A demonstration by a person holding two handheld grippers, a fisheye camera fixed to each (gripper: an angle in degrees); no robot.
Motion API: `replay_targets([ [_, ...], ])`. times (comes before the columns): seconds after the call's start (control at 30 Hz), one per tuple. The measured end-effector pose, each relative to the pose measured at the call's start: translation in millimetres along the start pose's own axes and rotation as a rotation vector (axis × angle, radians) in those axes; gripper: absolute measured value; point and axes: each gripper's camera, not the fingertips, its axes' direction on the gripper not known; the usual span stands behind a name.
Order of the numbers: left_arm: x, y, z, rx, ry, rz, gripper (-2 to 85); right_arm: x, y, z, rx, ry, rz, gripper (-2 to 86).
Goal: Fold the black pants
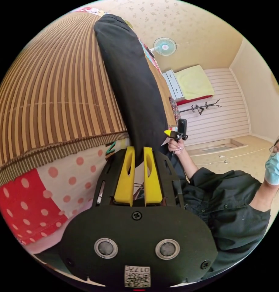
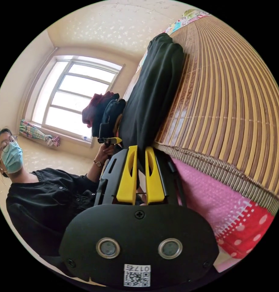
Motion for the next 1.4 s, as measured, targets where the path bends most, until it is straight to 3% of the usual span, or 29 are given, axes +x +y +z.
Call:
replay_targets([
  [0.23, 17.7, 41.8, -0.5, 0.135, 0.099, 0.063, 3.6, 1.7, 36.6, -23.8, 0.106, -0.193, 0.037, 0.3],
  [0.4, 61.5, 71.1, -21.2, 0.278, 0.328, 0.217, 3.0, -46.3, 67.3, -49.6, 0.225, -0.437, -0.118, 1.8],
  [0.5, 110.2, 77.5, -40.1, 0.346, 0.362, 0.340, 3.3, -100.1, 70.7, -65.5, 0.236, -0.464, -0.267, 2.9],
  [0.7, 198.0, 79.5, -54.3, 0.405, 0.278, 0.428, 10.5, -174.2, 62.5, -87.9, 0.189, -0.489, -0.414, 6.4],
  [0.8, 225.0, 94.6, -41.2, 0.448, 0.087, 0.441, 5.0, -180.5, 67.8, -85.4, 0.193, -0.439, -0.397, 4.2],
  [1.03, 253.3, 130.1, -22.0, 0.512, 0.183, 0.464, 3.8, -207.1, 106.4, -71.5, 0.215, -0.527, -0.451, 2.0],
  [1.23, 333.7, 163.0, -32.1, 0.581, 0.240, 0.682, 3.7, -310.1, 146.2, -81.4, 0.239, -0.517, -0.721, 1.7],
  [1.4, 418.6, 194.0, -38.6, 0.690, 0.184, 0.875, 3.4, -403.8, 168.4, -95.8, 0.288, -0.506, -0.938, 1.9],
])
